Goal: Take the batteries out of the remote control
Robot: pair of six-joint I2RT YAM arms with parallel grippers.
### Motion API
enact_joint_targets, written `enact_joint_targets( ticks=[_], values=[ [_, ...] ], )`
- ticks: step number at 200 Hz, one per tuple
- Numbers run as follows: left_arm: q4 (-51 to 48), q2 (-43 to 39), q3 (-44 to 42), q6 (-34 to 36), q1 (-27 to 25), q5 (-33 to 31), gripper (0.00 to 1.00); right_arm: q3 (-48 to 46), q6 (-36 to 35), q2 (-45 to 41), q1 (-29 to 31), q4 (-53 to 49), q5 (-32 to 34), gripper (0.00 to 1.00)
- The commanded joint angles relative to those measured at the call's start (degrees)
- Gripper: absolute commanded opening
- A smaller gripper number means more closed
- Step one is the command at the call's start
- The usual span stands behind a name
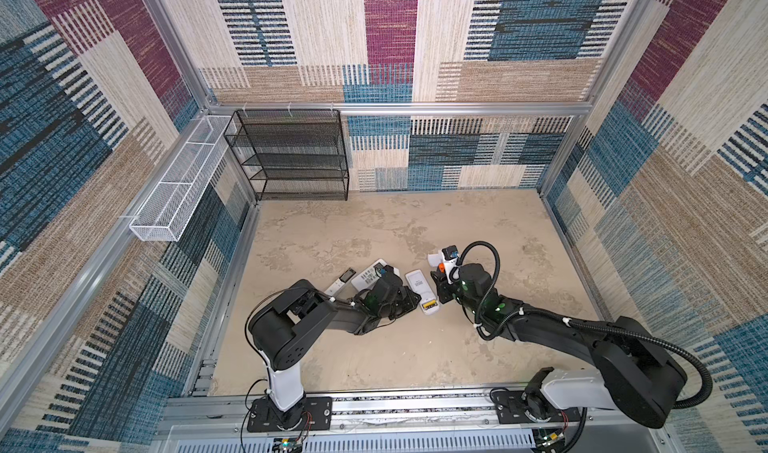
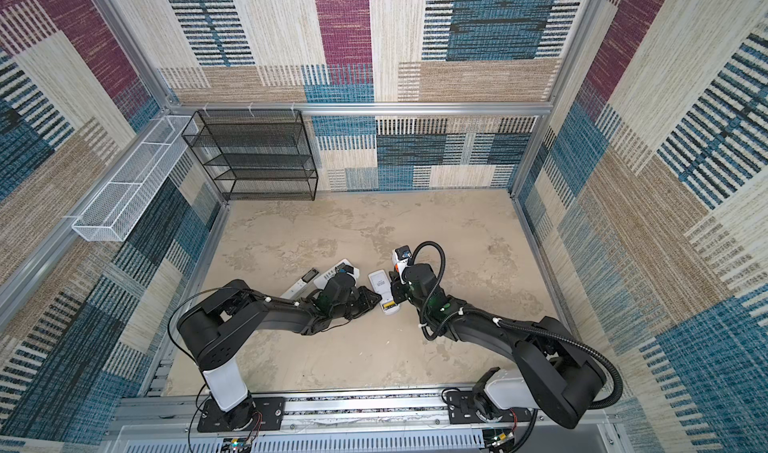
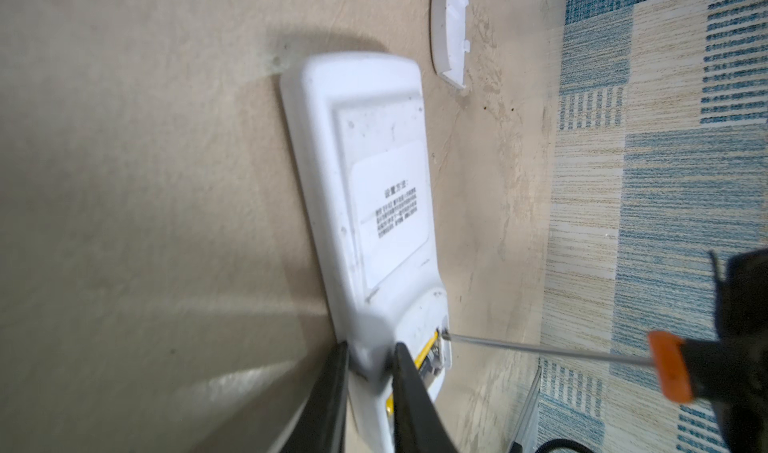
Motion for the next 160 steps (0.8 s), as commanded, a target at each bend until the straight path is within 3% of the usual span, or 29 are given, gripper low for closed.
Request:
enact_joint_targets(
  ticks=[1,160],
  values=[
    [-5.62,0.61,-0.16,-0.32,-0.25,0.89,0.22,0.36,0.28,0.41,0.13,0.9,0.76,0.0],
    [-5.62,0.79,-0.26,-0.55,-0.57,0.7,0.21,-0.53,0.89,2.06,0.83,1.43,1.62,0.0]
  ],
)
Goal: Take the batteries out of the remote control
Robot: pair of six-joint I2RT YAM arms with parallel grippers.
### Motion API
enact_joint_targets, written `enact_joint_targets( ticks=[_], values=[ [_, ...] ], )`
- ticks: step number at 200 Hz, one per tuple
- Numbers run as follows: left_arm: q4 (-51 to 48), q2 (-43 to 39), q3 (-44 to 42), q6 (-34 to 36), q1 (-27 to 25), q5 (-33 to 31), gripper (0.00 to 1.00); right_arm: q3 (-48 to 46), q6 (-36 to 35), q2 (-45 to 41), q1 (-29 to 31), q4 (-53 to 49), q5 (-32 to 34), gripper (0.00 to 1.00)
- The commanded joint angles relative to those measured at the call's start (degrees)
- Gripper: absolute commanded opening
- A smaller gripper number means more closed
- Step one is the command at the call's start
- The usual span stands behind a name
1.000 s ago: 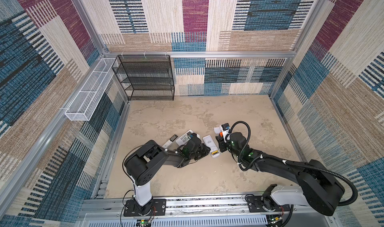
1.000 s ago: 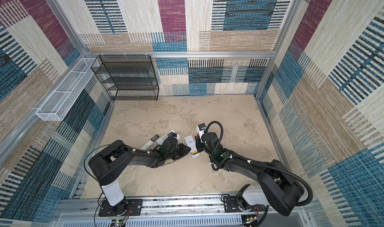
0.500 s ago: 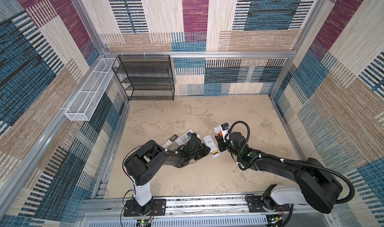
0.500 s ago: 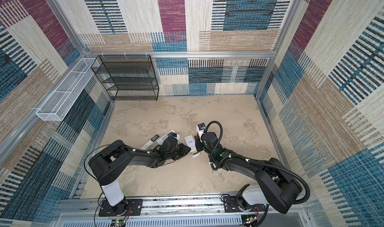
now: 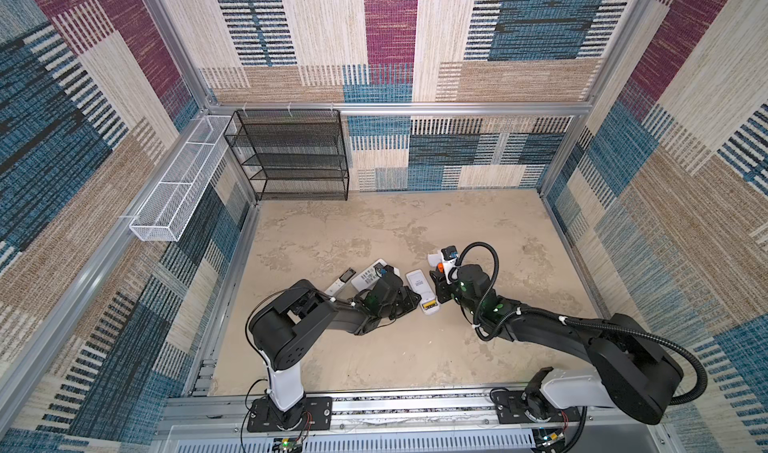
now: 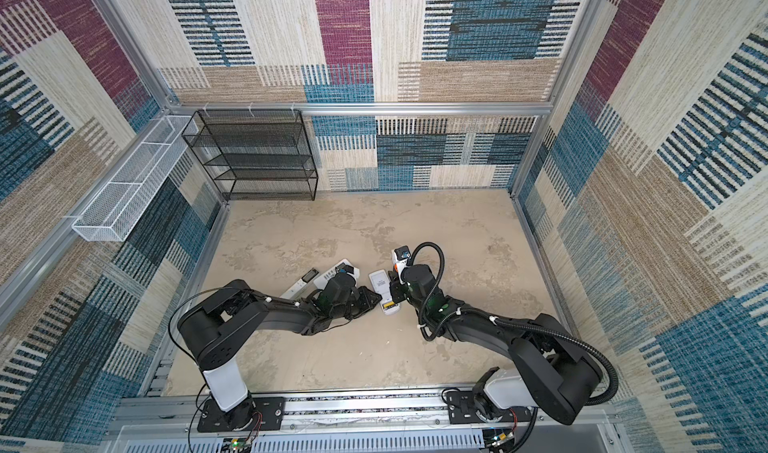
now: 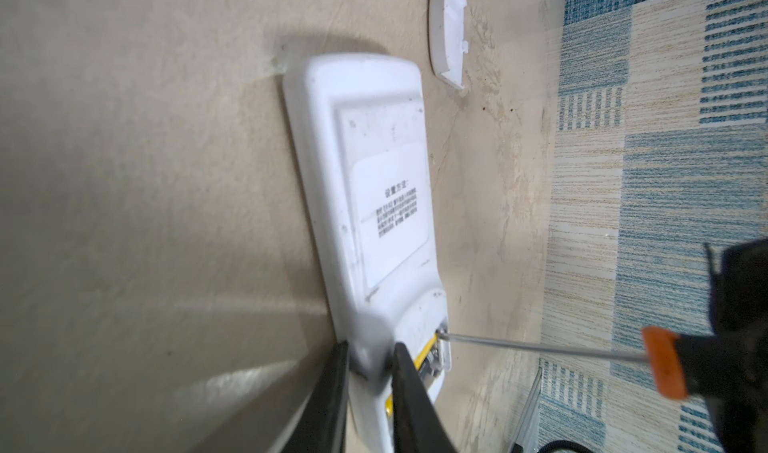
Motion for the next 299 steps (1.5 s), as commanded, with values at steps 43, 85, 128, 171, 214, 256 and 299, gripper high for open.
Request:
enact_joint_targets(
  ticks=[43,85,128,171,214,256,299],
  values=[
    [-5.92,0.55,-0.51,-0.64,-0.47,0.69,0.21,0.68,-0.23,0.46,0.95,-3.36,3.03,0.0],
    [-5.93,0.77,-0.67,-0.89,-0.65,0.47,0.21,0.3,-2.17,0.73,3.27,-4.21,6.13,0.0],
    [-6.15,1.07,-0.81,-1.38,-0.76,0.24,0.2,1.49,-3.48,3.96,6.47,-5.16,9.12,0.0],
    [-6.12,0.94,-1.16,-1.61,-0.96,0.1,0.19,1.7,-0.98,4.59,7.25,-4.81,9.28,0.0],
    [-4.0,0.89,-2.49,-2.88,-0.94,0.36,0.18,-0.62,4.68,1.52,6.99,1.15,7.63,0.0],
    [-0.12,1.42,-5.01,-4.84,-1.15,0.55,0.17,-4.28,11.86,-1.57,4.22,7.23,4.76,0.0],
    [0.93,1.25,-5.86,-5.26,-1.34,0.37,0.16,-8.23,17.72,-5.44,0.76,11.7,0.77,0.0]
  ],
)
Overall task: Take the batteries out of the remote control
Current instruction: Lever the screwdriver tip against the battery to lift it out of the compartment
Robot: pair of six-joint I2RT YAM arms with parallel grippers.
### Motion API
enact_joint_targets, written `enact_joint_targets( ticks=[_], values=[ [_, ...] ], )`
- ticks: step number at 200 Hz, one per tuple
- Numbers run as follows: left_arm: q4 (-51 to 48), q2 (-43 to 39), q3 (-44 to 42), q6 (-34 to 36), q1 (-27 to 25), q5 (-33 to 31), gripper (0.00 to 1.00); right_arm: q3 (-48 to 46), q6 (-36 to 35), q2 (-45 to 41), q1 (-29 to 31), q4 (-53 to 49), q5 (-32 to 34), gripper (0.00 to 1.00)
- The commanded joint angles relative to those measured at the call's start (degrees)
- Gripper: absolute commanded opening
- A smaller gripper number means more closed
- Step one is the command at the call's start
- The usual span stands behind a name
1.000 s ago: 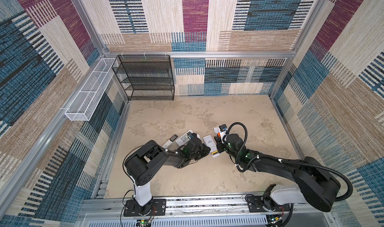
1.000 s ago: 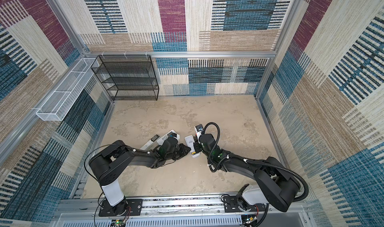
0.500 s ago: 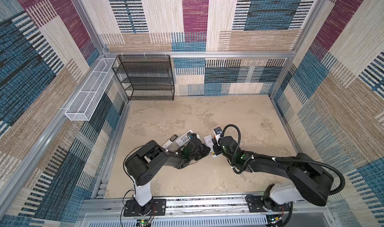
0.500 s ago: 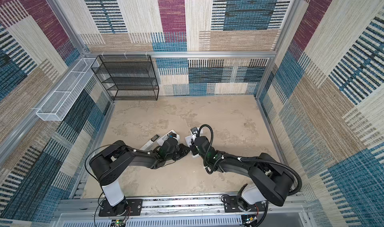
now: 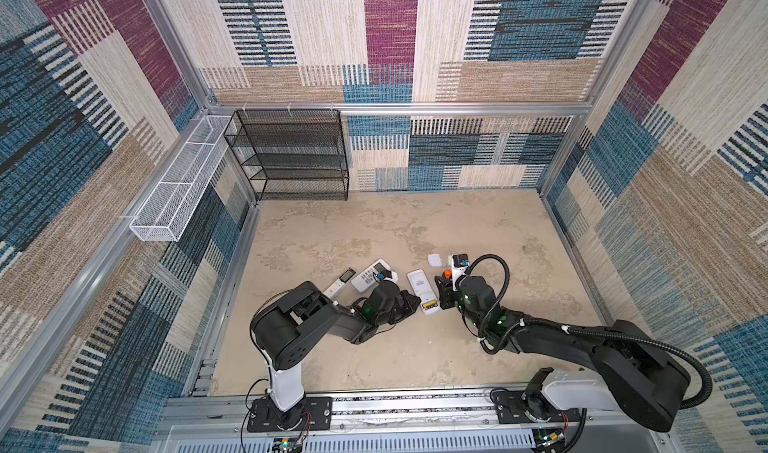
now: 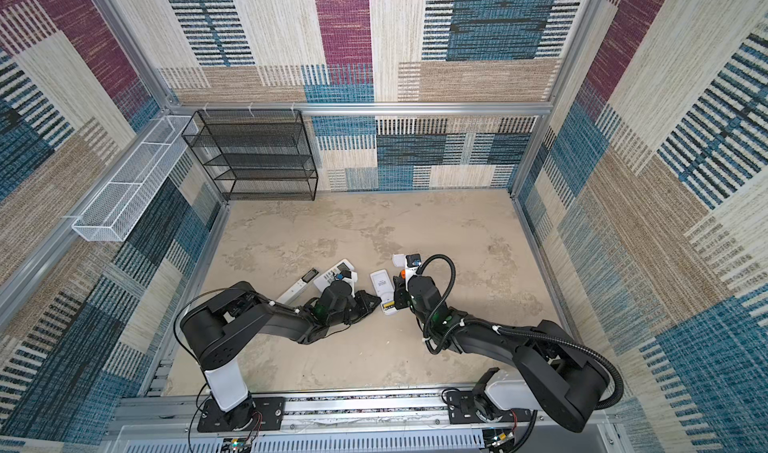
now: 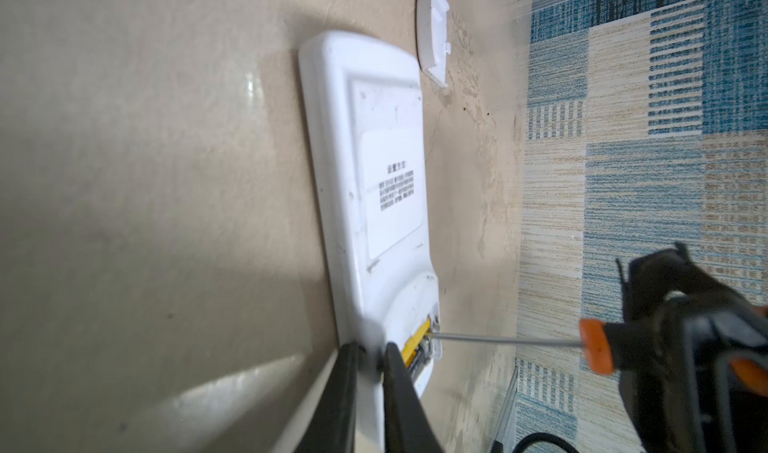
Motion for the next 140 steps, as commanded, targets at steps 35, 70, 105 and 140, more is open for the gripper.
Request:
enact_joint_targets(
  ticks=[35,70,105,140],
  values=[
    [-9.08,0.76,-0.53,-1.6,-0.36,1.4,0.15,-2.39,7.23,-3.76,-2.08,6.61,-4.61,0.0],
    [-9.08,0.73,-0.46,-1.6,-0.5,1.31,0.15,-2.6,7.68,-4.76,-2.24,6.35,-4.97,0.0],
    [-9.08,0.59,-0.41,-1.4,-0.44,1.31,0.15,-1.89,5.71,-4.77,-2.26,4.28,-4.13,0.0],
    [-9.6,0.49,-0.22,-1.17,-0.57,1.16,0.15,-0.34,1.2,-4.42,-2.26,2.46,-2.37,0.0]
  ],
)
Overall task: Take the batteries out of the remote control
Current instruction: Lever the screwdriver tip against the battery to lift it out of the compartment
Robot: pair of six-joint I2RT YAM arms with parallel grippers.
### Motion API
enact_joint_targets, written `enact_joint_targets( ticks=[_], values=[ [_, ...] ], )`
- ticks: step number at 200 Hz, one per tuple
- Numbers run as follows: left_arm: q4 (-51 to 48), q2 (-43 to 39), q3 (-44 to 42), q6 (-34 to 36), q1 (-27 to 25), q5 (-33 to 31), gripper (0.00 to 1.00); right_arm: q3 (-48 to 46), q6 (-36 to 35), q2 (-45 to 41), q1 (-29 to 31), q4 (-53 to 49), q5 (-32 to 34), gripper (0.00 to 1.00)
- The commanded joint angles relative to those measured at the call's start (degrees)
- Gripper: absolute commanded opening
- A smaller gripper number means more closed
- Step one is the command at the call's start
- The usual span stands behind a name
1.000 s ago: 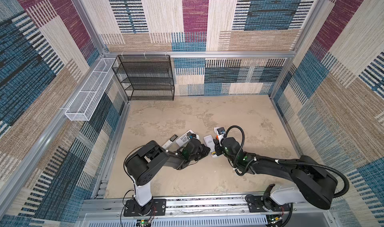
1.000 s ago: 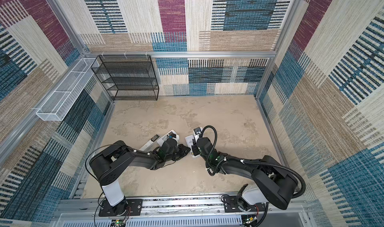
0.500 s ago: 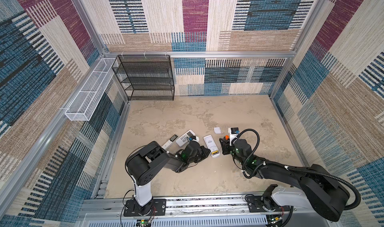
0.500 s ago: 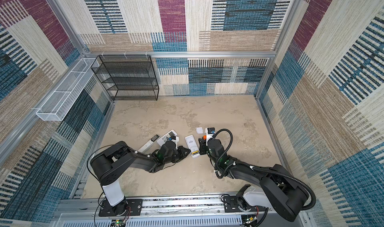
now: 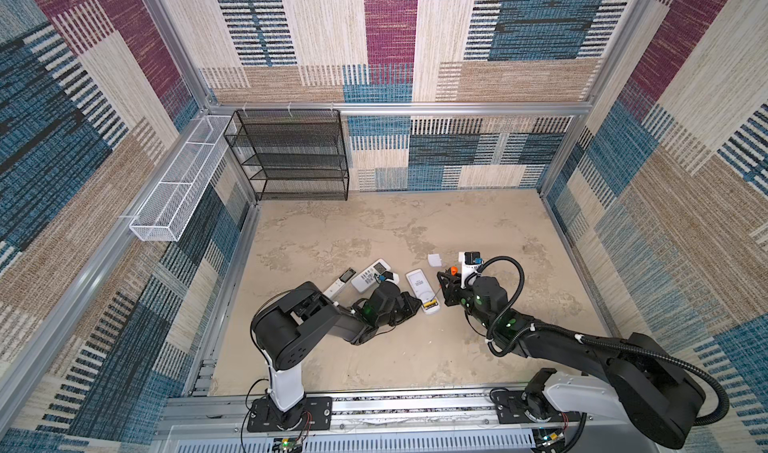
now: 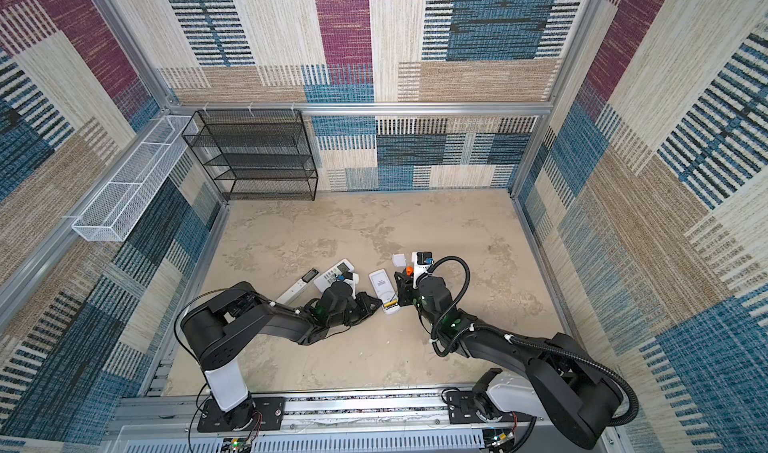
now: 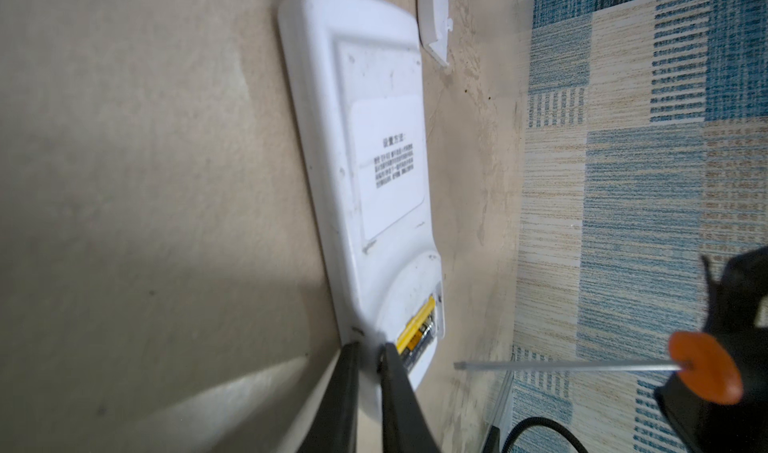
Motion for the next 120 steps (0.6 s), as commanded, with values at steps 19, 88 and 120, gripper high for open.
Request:
enact_joint_targets(
  ticks=[19,88,120],
  values=[
    [-9.93,0.34,0.15,-0.8,-0.21,-0.07,0.15,2.07,-5.33,1.07,-0.05,-0.59,2.3,0.0],
    [-10.72,0.68,0.9,-0.48,-0.22,0.15,0.14,3.82,-9.87,4.79,0.01,-1.05,3.66,0.0],
    [-10.73,0.83,0.97,-0.44,-0.18,0.1,0.14,3.93,-11.61,5.0,-0.01,-1.27,4.3,0.0]
  ],
)
